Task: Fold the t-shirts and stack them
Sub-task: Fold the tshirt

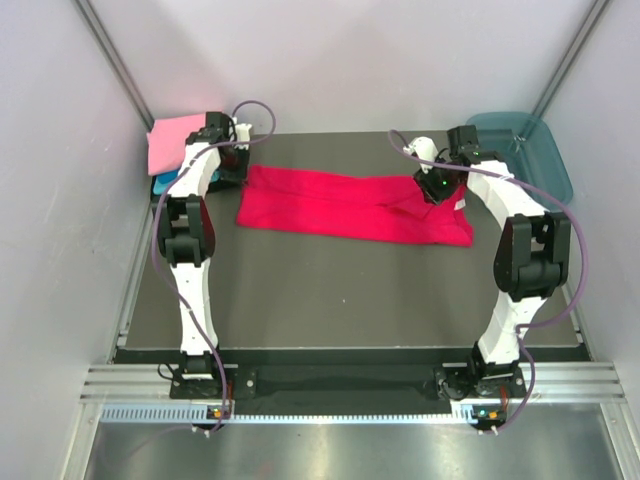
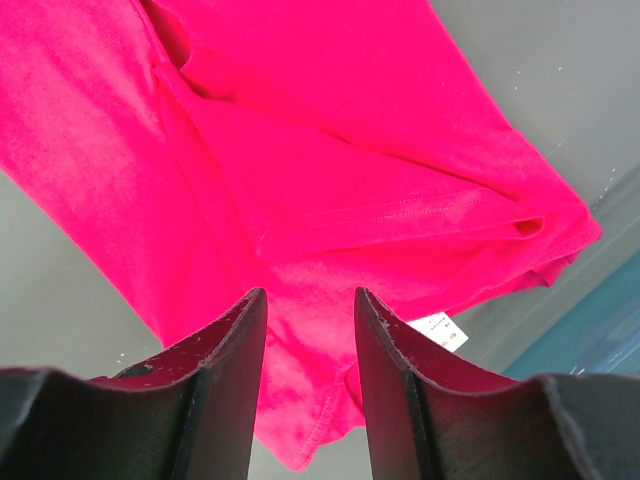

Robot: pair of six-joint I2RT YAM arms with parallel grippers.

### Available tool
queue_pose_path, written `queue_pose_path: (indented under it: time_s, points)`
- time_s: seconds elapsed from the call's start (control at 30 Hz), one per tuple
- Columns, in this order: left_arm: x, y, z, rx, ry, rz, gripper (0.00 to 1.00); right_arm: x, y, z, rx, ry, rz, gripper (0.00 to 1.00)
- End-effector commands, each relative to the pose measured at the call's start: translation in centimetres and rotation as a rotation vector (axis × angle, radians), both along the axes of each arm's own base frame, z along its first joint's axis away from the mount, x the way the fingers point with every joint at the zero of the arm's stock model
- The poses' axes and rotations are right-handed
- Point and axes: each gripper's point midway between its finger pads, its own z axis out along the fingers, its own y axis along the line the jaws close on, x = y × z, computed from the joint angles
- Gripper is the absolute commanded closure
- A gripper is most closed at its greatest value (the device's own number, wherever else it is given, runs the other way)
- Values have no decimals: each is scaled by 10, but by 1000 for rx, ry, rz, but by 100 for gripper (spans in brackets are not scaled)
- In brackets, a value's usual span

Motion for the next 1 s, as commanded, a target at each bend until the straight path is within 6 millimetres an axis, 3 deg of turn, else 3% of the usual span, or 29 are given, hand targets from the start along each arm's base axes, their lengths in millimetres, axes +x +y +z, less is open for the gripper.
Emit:
queue_pose_path:
  time_s: [0.0,0.27,0.5,0.6,0.63,0.7,0.8,0.83,0.97]
  points:
    - [17,9,44,39,-126,18,100,15,12,24,20,-79,21,59]
    - [20,26,37,84,-121,55,100,14,9,23,12,-86,14,60]
    - [30,23,31,86,-132,60,100,17,10,23,13,-88,13,60]
    - [27,17,30,69,-123,38,88,16,11,25,9,-90,17,59]
    - [25,15,29,68,-118,36,78,14,10,23,7,-82,18,59]
    - [23,13,31,57,-117,35,72,11,9,20,-1,-72,28,58]
    - [14,-8,41,-46,-115,-38,70,-1,10,10,-21,-42,74,56]
    - [7,-30,45,-71,-109,-87,71,-4,10,10,-35,-41,105,55]
    - [-21,-65,30,-147,-14,-179,74,-11,16,-2,-72,-23,159,49]
